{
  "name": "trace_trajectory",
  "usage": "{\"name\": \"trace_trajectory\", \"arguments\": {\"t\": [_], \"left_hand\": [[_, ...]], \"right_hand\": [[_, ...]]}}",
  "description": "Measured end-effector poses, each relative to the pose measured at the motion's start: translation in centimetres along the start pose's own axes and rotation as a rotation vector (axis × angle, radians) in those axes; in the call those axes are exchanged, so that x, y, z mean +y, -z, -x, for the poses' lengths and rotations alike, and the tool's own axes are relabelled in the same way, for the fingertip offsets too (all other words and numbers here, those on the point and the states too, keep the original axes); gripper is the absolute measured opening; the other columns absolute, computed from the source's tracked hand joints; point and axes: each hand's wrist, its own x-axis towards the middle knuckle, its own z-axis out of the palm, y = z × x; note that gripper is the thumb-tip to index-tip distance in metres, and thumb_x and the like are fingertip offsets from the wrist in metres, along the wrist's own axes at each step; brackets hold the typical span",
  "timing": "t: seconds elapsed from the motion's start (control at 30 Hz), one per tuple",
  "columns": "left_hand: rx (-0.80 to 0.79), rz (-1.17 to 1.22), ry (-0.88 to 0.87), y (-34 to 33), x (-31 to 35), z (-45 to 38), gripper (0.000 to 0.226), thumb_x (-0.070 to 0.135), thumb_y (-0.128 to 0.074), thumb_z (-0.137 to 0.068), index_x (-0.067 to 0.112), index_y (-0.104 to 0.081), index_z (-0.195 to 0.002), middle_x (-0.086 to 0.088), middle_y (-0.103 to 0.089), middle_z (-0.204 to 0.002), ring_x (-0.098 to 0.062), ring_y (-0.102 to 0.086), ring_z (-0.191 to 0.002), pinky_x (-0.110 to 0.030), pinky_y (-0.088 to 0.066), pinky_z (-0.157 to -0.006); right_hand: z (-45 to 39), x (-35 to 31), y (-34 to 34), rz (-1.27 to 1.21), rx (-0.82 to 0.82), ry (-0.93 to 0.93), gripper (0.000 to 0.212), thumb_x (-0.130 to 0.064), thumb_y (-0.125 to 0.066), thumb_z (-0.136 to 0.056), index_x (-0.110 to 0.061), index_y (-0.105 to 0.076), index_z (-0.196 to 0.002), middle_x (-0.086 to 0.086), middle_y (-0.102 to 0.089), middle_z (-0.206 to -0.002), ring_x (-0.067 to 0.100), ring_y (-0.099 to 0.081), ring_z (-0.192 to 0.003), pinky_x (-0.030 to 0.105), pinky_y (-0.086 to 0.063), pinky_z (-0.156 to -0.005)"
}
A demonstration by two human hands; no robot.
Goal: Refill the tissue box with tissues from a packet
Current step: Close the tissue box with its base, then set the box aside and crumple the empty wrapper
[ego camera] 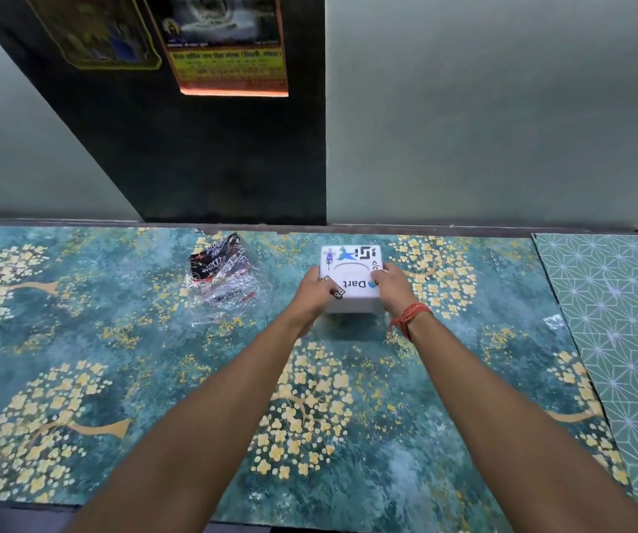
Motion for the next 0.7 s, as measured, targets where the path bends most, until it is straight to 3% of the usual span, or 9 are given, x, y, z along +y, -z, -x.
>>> {"name": "trace_trajectory", "arguments": {"t": [0.07,0.13,0.27,0.43,0.57,0.63,0.7], "left_hand": [[-0.001,-0.016,-0.091,-0.1,0.6,-2.0,0.050,-0.014,-0.045,-0.084,0.007,-0.053,-0.128,-0.014,-0.065,-0.125,-0.023,-0.062,-0.104,-0.029,-0.054,-0.079],[0.002,-0.063,-0.138,-0.5,0.9,-3.5,0.048,-0.012,-0.045,-0.086,0.009,-0.054,-0.128,-0.013,-0.065,-0.125,-0.027,-0.062,-0.112,-0.036,-0.050,-0.091],[-0.036,-0.156,-0.207,-1.7,0.8,-5.5,0.047,-0.007,-0.046,-0.090,0.012,-0.051,-0.133,-0.007,-0.064,-0.126,-0.024,-0.061,-0.115,-0.040,-0.050,-0.100],[-0.008,-0.256,-0.239,-2.7,-0.7,-7.2,0.050,0.010,-0.046,-0.088,0.025,-0.051,-0.134,-0.002,-0.065,-0.130,-0.024,-0.060,-0.117,-0.045,-0.047,-0.104],[0.000,-0.259,-0.230,-2.7,-0.3,-6.3,0.044,0.011,-0.046,-0.099,0.016,-0.043,-0.142,-0.010,-0.055,-0.143,-0.025,-0.054,-0.125,-0.038,-0.044,-0.104],[0.066,-0.303,-0.195,-2.2,-0.2,-4.7,0.054,0.023,-0.048,-0.101,0.012,-0.031,-0.151,-0.011,-0.040,-0.155,-0.027,-0.042,-0.138,-0.039,-0.036,-0.112],[0.222,-0.333,-0.236,-1.2,-0.5,-2.1,0.053,0.032,-0.049,-0.101,0.014,-0.037,-0.149,-0.010,-0.045,-0.151,-0.026,-0.048,-0.134,-0.039,-0.039,-0.110]], "right_hand": [[-1.8,-0.6,0.0,0.020,0.012,0.034,0.033,-0.009,-0.043,-0.095,-0.006,-0.050,-0.128,0.010,-0.060,-0.118,0.023,-0.057,-0.092,0.033,-0.047,-0.076],[-3.2,-0.9,0.2,0.058,0.040,0.083,0.030,-0.009,-0.043,-0.096,-0.006,-0.052,-0.125,0.007,-0.059,-0.112,0.022,-0.055,-0.094,0.032,-0.044,-0.079],[-5.5,-0.1,0.8,0.062,0.090,0.100,0.028,-0.008,-0.042,-0.095,-0.006,-0.055,-0.121,0.012,-0.063,-0.117,0.027,-0.059,-0.099,0.040,-0.049,-0.089],[-6.1,1.5,1.2,0.117,0.099,0.132,0.029,-0.013,-0.040,-0.097,-0.004,-0.055,-0.121,0.016,-0.062,-0.123,0.032,-0.059,-0.108,0.036,-0.046,-0.089],[-5.8,1.7,1.0,0.127,0.090,0.159,0.035,-0.018,-0.039,-0.100,-0.005,-0.048,-0.132,0.016,-0.055,-0.134,0.032,-0.053,-0.121,0.034,-0.041,-0.096],[-4.6,1.6,0.4,0.138,0.179,0.154,0.041,-0.023,-0.042,-0.100,-0.005,-0.042,-0.137,0.016,-0.051,-0.140,0.033,-0.049,-0.126,0.039,-0.040,-0.104],[-2.4,1.1,-0.7,0.205,0.412,0.267,0.046,-0.025,-0.048,-0.097,-0.007,-0.042,-0.139,0.016,-0.048,-0.141,0.033,-0.044,-0.129,0.044,-0.038,-0.107]]}}
